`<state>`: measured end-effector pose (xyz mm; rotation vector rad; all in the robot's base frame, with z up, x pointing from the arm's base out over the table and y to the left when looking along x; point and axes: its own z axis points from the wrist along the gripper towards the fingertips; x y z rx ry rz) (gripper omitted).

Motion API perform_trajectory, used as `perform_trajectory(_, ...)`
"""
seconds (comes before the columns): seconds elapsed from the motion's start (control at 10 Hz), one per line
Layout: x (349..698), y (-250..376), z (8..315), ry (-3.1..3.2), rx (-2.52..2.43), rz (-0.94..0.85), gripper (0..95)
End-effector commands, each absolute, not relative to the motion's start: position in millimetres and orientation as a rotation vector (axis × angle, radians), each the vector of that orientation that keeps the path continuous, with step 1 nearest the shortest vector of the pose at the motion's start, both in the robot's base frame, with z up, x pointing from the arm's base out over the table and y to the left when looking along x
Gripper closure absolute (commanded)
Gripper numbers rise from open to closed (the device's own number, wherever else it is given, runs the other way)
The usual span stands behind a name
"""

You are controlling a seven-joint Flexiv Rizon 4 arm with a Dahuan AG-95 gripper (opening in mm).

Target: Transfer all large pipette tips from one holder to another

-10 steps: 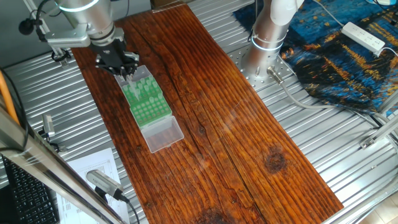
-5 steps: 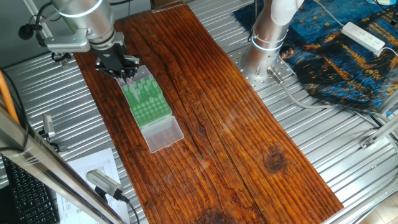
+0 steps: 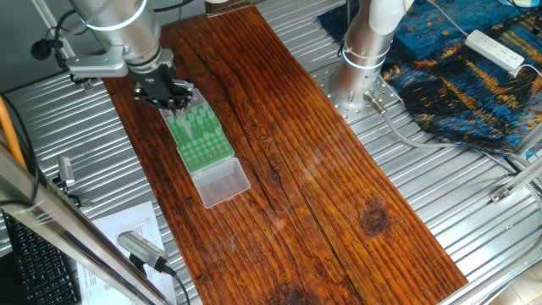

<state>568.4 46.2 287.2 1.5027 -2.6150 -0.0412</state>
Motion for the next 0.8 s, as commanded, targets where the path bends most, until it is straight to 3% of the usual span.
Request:
perform_trajectory(0.1, 566.9, 50.3, 285.6, -2.616, 1.494, -0.034, 95.0)
perform_trajectory(0.8, 561.5, 42.5, 279.1, -2.606, 1.517, -0.034, 95.0)
